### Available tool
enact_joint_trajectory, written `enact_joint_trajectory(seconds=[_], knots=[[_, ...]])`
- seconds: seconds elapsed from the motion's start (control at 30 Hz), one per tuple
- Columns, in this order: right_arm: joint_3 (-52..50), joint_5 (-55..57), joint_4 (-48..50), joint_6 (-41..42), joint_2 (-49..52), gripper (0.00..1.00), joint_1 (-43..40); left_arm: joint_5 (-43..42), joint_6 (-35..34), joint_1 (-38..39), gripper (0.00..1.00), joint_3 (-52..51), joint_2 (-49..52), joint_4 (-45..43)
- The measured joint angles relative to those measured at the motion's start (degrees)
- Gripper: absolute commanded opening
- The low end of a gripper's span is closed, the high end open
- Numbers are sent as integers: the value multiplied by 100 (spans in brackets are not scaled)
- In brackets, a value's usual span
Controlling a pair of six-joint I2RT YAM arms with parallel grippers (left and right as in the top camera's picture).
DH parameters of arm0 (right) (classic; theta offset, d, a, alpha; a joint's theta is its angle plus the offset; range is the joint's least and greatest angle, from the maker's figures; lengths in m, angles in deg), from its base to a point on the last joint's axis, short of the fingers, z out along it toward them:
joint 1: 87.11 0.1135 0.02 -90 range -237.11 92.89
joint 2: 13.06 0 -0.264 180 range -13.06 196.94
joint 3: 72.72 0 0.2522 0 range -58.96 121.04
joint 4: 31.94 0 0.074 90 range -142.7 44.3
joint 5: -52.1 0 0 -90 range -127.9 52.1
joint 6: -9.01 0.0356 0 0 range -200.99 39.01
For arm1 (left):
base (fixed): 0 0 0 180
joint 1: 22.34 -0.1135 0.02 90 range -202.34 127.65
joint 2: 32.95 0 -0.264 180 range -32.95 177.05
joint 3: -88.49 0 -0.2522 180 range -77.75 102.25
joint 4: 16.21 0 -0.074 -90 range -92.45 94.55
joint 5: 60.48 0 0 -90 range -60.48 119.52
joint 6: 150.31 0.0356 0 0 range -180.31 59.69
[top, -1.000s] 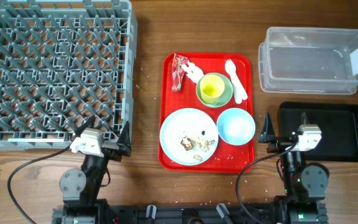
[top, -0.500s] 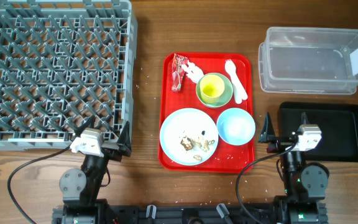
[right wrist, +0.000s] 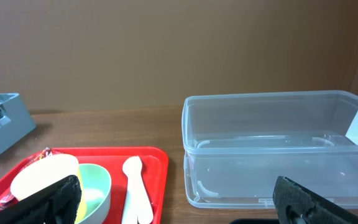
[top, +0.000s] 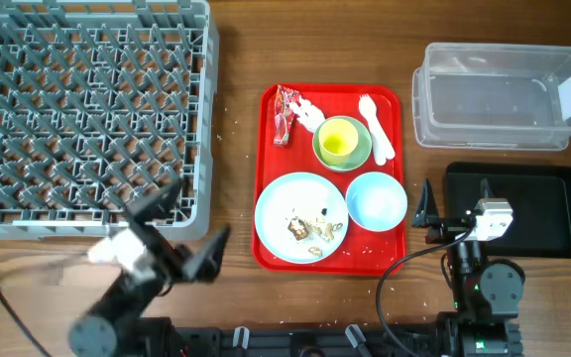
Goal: Sort waste into correct bins and load items into the dishwasher rack
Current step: 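Raise the left gripper and swing it toward the red tray, then lower the left gripper onto the yellow cup and grasp it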
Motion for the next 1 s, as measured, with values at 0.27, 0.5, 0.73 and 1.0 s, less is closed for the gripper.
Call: enact_joint_trajectory(seconds=[0.27,0.5,0.73,1.0], knots=[[-2,17,4,-4,-17,100,0,63,1788,107,100,6015,5394,6708],[-2,17,0,-4,-17,100,0,1139,2503,1456,100,8008,8411,7082],[-2,17,2,-4,-17,100,0,1576,2549,1982,50,8008,9831,5801],[-2,17,2,-4,-17,100,0,2662,1534,2135,39,8008,10349,5351]])
